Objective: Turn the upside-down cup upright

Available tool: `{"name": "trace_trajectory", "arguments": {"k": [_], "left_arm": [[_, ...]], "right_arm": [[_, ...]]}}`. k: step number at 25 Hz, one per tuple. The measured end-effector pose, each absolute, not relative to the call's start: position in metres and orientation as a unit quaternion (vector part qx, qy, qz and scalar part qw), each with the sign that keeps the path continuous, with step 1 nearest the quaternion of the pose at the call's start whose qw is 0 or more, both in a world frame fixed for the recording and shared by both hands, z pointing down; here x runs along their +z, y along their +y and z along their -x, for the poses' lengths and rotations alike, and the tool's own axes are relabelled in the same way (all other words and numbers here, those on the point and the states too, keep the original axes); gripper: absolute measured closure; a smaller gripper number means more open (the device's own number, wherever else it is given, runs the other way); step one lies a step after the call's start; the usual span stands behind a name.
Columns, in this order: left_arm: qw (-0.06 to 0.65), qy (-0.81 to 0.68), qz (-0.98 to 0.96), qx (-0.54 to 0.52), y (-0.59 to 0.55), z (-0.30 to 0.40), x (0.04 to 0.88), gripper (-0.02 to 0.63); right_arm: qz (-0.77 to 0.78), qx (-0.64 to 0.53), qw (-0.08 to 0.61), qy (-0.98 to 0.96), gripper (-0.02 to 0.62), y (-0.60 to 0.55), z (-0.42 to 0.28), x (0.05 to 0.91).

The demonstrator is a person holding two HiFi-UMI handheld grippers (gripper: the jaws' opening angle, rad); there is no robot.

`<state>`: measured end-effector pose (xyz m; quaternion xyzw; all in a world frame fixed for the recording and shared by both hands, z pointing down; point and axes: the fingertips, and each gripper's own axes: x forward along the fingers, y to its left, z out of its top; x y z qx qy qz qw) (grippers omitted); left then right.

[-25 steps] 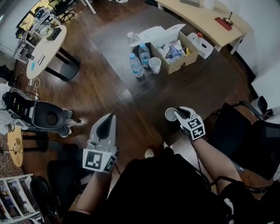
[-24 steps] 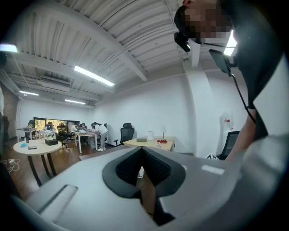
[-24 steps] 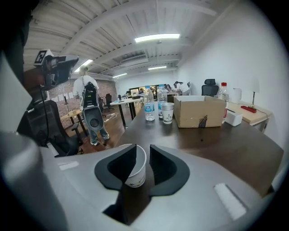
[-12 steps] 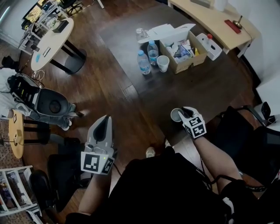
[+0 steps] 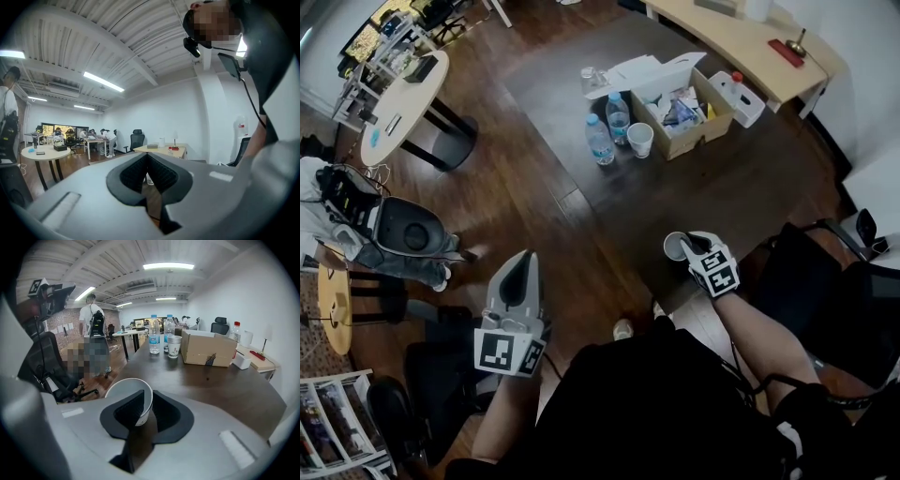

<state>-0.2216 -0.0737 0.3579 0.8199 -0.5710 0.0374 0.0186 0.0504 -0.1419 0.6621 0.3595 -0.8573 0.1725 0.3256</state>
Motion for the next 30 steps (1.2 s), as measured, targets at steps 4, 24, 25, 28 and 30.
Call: {"name": "trace_trajectory", "arguments": {"k": [4,24,25,28,30], "left_arm": [[0.018,-0.568,-0.822,0.035,-0.075,0.22,0.357,0.606],[0.012,-0.578,-0.815,0.039,-0.071,0.224,0.352,0.606],[0.013,-0.579,-0.814,0.04,-0.071,0.225,0.353,0.606],[0.016,-0.578,-0.814,0.045,-0.071,0.223,0.354,0.607],[0.016,-0.577,-0.815,0.048,-0.072,0.22,0.354,0.606]], "right_arm": [[-0.364,0.175,0.334,-0.851,0.562,-0.141,-0.055,0.663],[-0.439,0.075,0.364,-0.818,0.571,-0.2,-0.117,0.637],[-0.441,0.065,0.369,-0.816,0.571,-0.203,-0.119,0.636],[-0.437,0.04,0.394,-0.808,0.571,-0.207,-0.124,0.64],[-0.428,0.025,0.408,-0.806,0.571,-0.205,-0.121,0.645]]}}
